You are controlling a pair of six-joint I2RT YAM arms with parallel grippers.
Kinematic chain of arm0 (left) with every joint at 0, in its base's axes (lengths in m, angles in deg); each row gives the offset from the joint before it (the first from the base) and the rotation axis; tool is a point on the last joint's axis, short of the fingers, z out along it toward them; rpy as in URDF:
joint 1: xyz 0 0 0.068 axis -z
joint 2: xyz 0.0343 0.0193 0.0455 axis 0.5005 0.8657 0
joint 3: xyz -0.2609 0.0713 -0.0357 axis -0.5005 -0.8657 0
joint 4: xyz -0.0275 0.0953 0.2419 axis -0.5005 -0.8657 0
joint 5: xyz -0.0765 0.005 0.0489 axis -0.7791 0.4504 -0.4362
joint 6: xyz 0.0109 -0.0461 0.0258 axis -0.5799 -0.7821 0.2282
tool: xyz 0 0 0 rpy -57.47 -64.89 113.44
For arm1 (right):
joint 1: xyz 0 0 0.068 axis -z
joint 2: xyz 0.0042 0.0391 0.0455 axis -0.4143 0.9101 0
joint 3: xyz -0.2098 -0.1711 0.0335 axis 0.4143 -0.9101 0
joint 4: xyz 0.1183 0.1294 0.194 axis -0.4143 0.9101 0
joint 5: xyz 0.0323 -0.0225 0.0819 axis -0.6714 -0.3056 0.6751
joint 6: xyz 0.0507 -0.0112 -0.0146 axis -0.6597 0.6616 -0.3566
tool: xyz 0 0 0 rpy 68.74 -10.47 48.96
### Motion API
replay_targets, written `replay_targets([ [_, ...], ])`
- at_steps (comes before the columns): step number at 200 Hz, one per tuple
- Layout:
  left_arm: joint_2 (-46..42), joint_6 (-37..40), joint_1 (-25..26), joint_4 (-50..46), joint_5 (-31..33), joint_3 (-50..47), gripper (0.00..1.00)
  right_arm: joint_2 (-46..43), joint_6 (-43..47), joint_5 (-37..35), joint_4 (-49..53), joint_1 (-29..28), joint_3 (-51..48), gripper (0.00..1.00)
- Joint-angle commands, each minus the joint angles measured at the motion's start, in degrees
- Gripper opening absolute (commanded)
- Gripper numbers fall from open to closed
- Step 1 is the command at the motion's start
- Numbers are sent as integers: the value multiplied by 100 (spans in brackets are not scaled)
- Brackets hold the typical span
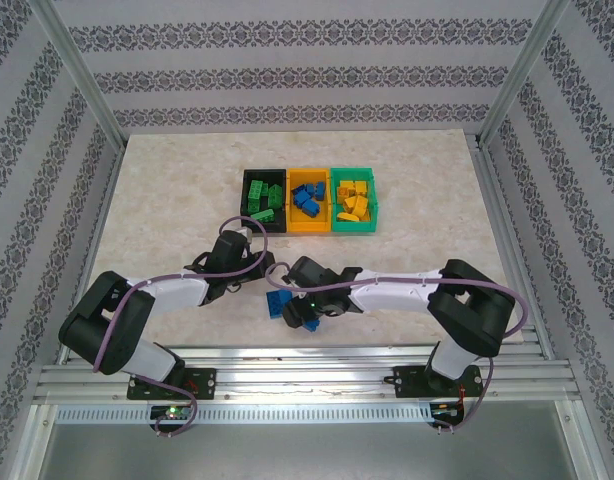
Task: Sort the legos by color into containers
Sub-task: Pick up the lego from the bottom-center of the table.
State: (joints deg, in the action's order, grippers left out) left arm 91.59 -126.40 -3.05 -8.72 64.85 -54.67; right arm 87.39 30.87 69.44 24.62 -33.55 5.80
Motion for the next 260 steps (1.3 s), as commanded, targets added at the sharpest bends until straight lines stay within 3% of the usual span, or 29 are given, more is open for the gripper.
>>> replay_targets([
  [1, -5, -53, -52, 281, -51, 41, 55, 272, 151, -233, 582, -60, 416, 59],
  [87, -206, 7, -48, 231, 69, -109, 55, 596, 350, -368, 1181, -121, 834, 54],
  [126, -226, 11, -52, 257, 68, -126, 55, 679, 293, -483, 1169, -114, 937, 46],
  [160, -236, 37, -51, 200, 48, -112, 55, 676, 82, -444, 1023, -61, 973, 32],
  [205, -317, 19, -53, 187, 45, -166, 55, 370, -136, -491, 760, 174, 676, 22],
  [260, -255, 42, -52, 181, 8, -72, 55, -389, -247, -574, 350, 630, 236, 18],
])
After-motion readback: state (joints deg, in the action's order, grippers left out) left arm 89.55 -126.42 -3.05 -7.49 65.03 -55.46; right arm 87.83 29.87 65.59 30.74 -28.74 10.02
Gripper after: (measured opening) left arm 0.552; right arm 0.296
